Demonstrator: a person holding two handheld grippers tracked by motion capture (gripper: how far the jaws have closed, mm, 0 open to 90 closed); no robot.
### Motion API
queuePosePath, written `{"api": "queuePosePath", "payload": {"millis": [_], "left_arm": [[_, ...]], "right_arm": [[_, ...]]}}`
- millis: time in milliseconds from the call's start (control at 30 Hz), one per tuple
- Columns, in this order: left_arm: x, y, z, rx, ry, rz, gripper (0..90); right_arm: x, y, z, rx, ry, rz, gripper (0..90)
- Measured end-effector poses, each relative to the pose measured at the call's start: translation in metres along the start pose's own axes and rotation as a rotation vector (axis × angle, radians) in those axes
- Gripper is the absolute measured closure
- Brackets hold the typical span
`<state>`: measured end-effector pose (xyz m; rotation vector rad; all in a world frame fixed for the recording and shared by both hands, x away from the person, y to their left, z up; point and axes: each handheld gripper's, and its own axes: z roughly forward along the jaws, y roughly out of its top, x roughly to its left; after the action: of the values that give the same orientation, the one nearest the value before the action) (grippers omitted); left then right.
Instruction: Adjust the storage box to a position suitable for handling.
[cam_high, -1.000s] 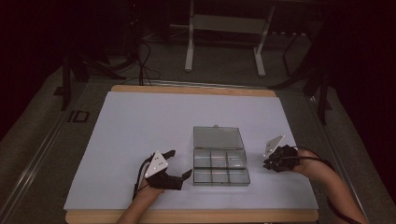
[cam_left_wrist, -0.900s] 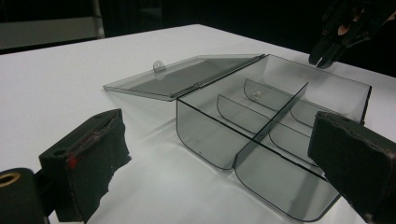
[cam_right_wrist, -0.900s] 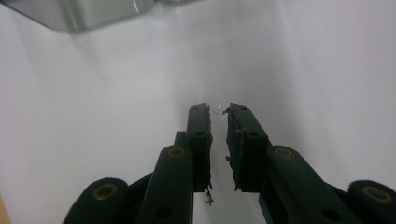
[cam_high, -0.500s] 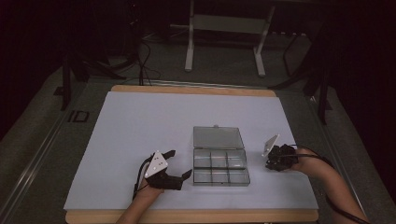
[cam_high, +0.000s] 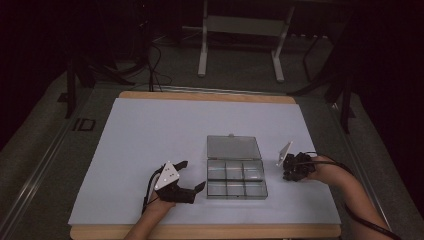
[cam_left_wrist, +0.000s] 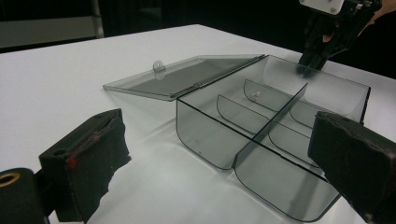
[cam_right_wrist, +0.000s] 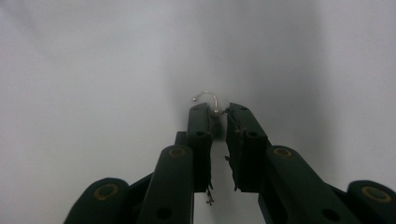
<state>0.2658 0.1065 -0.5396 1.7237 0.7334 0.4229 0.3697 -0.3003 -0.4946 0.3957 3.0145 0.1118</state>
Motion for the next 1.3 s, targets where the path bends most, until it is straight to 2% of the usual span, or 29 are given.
{"api": "queuePosePath", "payload": {"millis": [233,300,433,600,767,900,967,1133,1300], "left_arm": [[0.0,0.0,0.0,0.002,0.001,0.003,4.8],[0.0,0.0,0.0,0.002,0.0,0.003,4.8],[-0.001,0.0,0.0,0.0,0.002,0.005,4.8],[0.0,0.0,0.0,0.001,-0.001,0.001,4.7],[0.0,0.0,0.0,0.001,0.0,0.002,4.7],[0.0,0.0,0.0,0.0,0.0,0.001,4.7],[0.0,0.0,0.0,0.001,0.0,0.002,4.7],[0.0,0.0,0.0,0.003,-0.001,0.005,4.7],[-0.001,0.0,0.0,0.001,0.004,0.004,4.7]], "right_arm": [[0.001,0.007,0.001,0.048,0.007,-0.027,82.8],[0.001,0.008,0.001,0.057,0.016,-0.02,84.9],[-0.003,0.007,0.001,0.047,0.04,0.009,85.3],[0.0,0.005,0.001,0.033,0.021,0.004,85.6],[0.004,0.006,-0.005,-0.011,0.006,-0.008,85.6],[0.007,0.005,-0.014,-0.069,0.002,0.0,85.6],[0.007,0.005,-0.016,-0.08,0.0,0.0,85.6],[0.01,0.003,-0.031,-0.173,-0.02,0.01,85.6],[0.014,0.003,-0.041,-0.239,-0.028,0.009,85.6]]}}
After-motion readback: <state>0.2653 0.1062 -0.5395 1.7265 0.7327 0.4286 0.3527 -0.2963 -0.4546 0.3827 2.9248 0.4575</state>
